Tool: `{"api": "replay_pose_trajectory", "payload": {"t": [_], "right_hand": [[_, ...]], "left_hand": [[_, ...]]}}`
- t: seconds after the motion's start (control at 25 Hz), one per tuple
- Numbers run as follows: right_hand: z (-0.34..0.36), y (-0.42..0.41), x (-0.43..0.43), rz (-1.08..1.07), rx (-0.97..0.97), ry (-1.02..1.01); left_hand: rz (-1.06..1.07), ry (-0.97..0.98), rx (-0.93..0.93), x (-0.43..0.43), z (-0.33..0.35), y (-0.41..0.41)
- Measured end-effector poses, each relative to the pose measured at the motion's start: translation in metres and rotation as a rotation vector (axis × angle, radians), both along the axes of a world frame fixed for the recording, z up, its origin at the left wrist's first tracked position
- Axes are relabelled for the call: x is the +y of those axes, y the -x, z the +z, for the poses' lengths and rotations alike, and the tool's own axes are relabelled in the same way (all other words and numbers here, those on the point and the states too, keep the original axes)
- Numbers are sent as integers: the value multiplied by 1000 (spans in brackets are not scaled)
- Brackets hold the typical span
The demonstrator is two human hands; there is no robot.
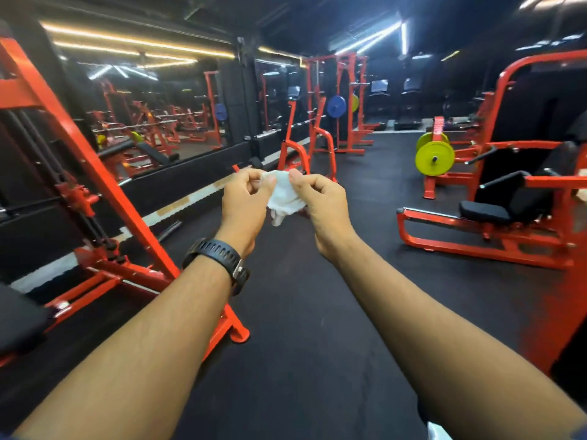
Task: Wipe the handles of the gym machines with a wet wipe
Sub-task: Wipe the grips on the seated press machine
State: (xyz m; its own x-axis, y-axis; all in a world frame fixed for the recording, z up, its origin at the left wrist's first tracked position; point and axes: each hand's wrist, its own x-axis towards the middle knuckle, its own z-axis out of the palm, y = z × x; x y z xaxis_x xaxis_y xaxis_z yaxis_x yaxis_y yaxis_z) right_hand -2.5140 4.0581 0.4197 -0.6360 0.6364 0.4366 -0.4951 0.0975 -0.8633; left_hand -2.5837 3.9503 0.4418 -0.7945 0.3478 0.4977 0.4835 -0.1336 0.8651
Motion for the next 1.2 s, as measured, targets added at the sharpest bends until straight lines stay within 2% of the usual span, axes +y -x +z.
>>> {"api": "replay_pose_trajectory", "payload": {"t": [0.28,0.52,0.6,0.76,0.92,1.04,1.2], "right_hand": [[-22,104,116,-306,-17,72],[-42,185,223,-444,-45,139],[-43,205,264,-575,-78,103],[-52,227,352,-790,-108,80],[-72,242,443,-830,-99,126],[-85,261,533,-844,-124,76],[-78,277,658,-923,-127,80]], "left_hand": [[-248,21,-21,143,-15,136],[-415,95,131,285,-39,239],[-509,111,144,336,-37,265],[-726,127,51,439,-48,293],[-854,134,40,544,-68,309],[-912,168,32,646,-85,330],[-991,228,29,776,-85,348]]}}
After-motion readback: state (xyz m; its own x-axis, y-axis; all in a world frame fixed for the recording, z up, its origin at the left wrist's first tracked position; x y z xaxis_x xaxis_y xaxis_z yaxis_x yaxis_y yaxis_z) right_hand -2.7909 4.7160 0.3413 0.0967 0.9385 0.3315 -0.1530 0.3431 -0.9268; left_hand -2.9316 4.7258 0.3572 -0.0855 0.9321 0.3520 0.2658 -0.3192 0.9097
